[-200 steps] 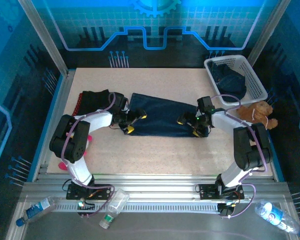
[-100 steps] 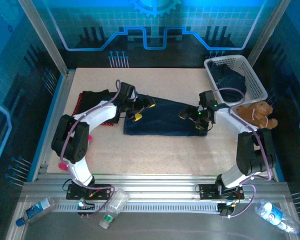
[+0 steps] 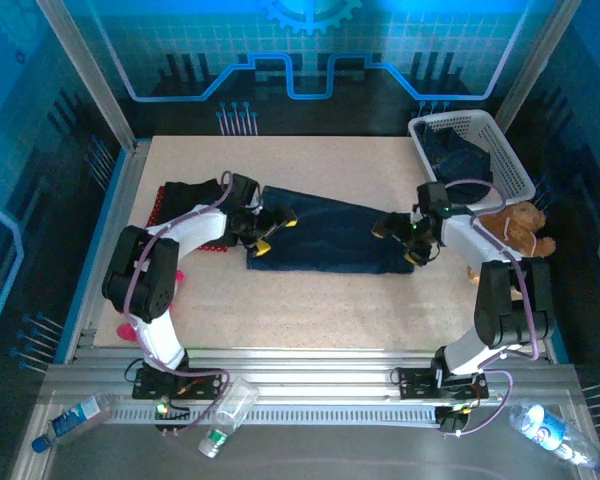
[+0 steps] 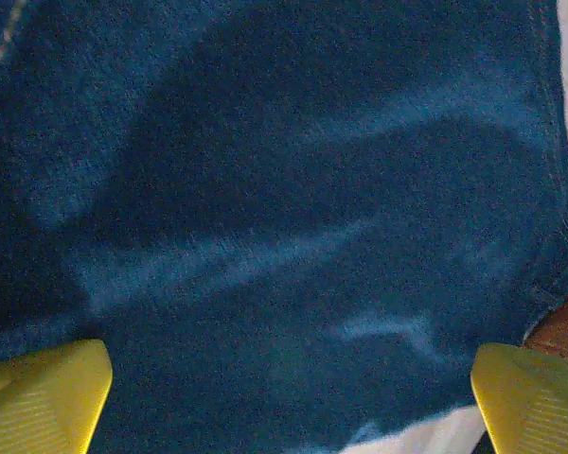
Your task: Fold and stack the skirts
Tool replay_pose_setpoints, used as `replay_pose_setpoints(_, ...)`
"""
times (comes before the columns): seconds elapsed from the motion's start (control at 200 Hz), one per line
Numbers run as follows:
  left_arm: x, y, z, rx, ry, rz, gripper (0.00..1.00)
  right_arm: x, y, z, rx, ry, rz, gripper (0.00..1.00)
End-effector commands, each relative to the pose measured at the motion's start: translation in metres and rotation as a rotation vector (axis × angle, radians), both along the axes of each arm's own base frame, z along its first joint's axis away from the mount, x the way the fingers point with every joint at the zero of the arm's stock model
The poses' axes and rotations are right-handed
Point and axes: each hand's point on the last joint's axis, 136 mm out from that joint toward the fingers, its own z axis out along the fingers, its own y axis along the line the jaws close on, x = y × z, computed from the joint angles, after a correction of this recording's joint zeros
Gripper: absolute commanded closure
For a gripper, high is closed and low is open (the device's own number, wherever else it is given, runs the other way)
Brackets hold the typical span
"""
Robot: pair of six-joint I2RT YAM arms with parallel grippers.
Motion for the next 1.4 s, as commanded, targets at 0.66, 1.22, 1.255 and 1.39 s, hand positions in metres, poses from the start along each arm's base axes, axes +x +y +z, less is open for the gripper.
replay_pose_setpoints(0.66, -0.066, -0.125, -0.061, -0.204, 0.276, -0.221, 0.01, 0.133, 0.011, -0.041, 0.019, -0.003, 0.007, 0.0)
replay_pose_setpoints(1.22, -0.032, -0.114, 0.049, -0.084, -0.089, -0.294, 0.01, 0.028, -0.032, 0.026, 0.025, -0.103, -0.099, 0.0)
replay_pose_setpoints(1.255, -0.033, -0.111, 0.045, -0.05, -0.092, -0.303, 0.02, 0.016, -0.036, 0.026, 0.03, -0.093, -0.11, 0.0)
replay_pose_setpoints(1.39, -0.032, -0.103, 0.033, 0.05, -0.067, -0.338, 0.21, -0.026, -0.047, 0.017, 0.046, -0.03, -0.136, 0.0)
